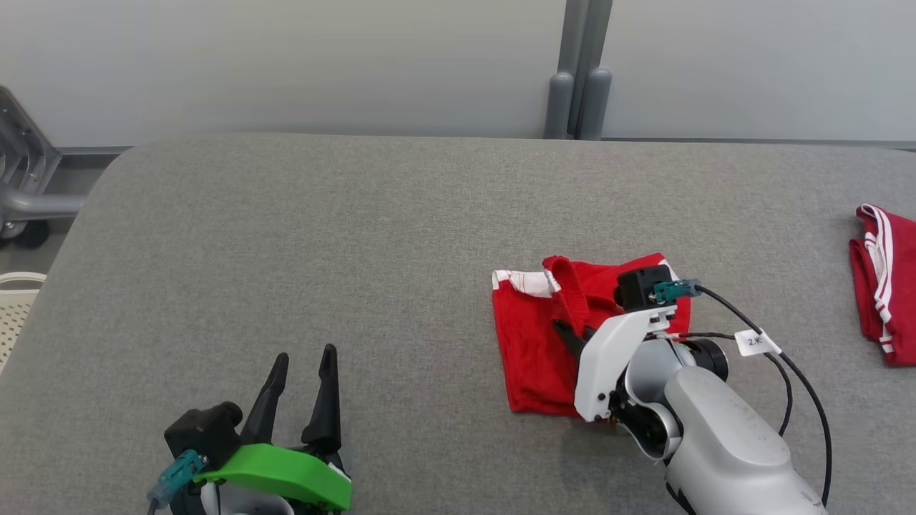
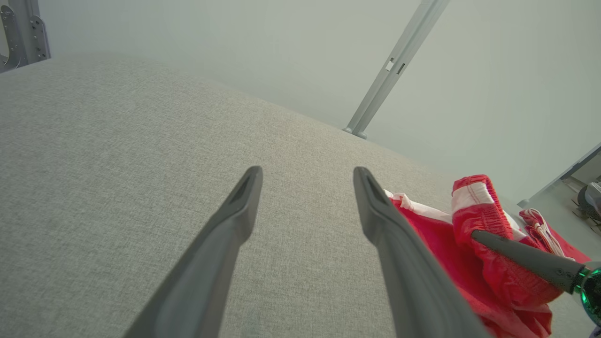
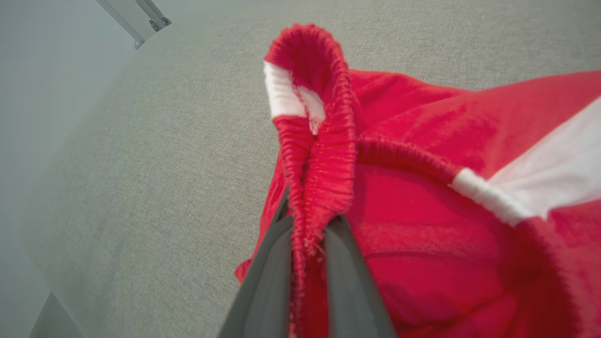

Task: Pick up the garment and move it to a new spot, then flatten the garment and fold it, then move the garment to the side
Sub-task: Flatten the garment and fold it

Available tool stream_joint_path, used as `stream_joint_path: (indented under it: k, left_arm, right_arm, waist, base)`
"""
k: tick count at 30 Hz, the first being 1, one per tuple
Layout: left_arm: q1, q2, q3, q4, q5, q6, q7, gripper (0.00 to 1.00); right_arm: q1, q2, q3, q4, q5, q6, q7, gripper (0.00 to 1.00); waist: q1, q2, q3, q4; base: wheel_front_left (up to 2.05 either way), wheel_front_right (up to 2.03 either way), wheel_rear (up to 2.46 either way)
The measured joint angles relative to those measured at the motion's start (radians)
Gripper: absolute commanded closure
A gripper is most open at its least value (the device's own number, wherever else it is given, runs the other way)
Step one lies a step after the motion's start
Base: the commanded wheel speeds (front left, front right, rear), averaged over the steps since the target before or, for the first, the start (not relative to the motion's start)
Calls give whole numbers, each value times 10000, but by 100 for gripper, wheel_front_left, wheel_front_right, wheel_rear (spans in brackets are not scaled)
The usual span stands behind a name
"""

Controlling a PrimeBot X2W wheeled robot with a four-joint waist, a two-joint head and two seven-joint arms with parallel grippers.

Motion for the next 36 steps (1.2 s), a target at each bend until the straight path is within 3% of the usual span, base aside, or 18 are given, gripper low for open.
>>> stream_joint_path:
  k: [5,7,8,9,10,11,22,30,31,32,35,36]
  left_arm:
    - [-37,-88,-73,157,2,-71,0,0]
    - [-67,-115,-109,221,4,-81,0,0]
    - [-76,-128,-127,261,4,-88,0,0]
    - [-84,-144,-146,301,4,-117,0,0]
    - [-90,-153,-163,326,4,-128,0,0]
    - [-92,-161,-174,349,4,-150,-2,0]
    - [11,-86,-117,336,0,-144,-29,0]
    - [158,-23,-31,67,2,-17,-29,0]
    - [176,-17,-21,27,4,19,-29,0]
    - [189,-4,-15,-8,17,27,-29,0]
    - [210,59,0,-161,61,81,-29,0]
    - [212,73,0,-240,77,119,-31,0]
  right_arm:
    - [-516,4,518,1181,205,0,-291,98]
    - [-692,6,688,1632,245,0,-395,62]
    - [-771,4,798,1825,288,0,-433,50]
    - [-846,4,907,1983,355,0,-470,21]
    - [-909,4,1014,2071,439,2,-562,2]
    - [-978,4,1137,2155,539,0,-642,0]
    - [-1313,12,2506,1889,1569,2,-1162,0]
    - [-1467,12,2213,1524,1333,2,-2476,0]
    - [-1471,10,2102,1517,1202,2,-2637,34]
    - [-1468,10,1967,1513,1043,2,-2809,56]
    - [-1417,12,1371,1513,665,2,-3298,86]
    - [-1358,10,1129,1509,562,2,-3453,90]
  waist:
    - [0,0,-63,187]
    - [0,0,-100,238]
    - [0,0,-124,259]
    - [0,0,-148,278]
    - [0,0,-174,293]
    - [0,0,-201,305]
    - [0,0,-434,87]
    - [0,0,-522,-309]
    - [0,0,-528,-362]
    - [0,0,-533,-415]
    - [0,0,-547,-559]
    - [0,0,-549,-599]
  base:
    - [0,0,0]
    - [0,0,0]
    - [0,0,0]
    - [0,0,0]
    - [0,0,0]
    - [0,0,0]
    - [0,0,0]
    - [0,0,0]
    - [0,0,0]
    - [0,0,0]
    - [0,0,0]
    - [0,0,0]
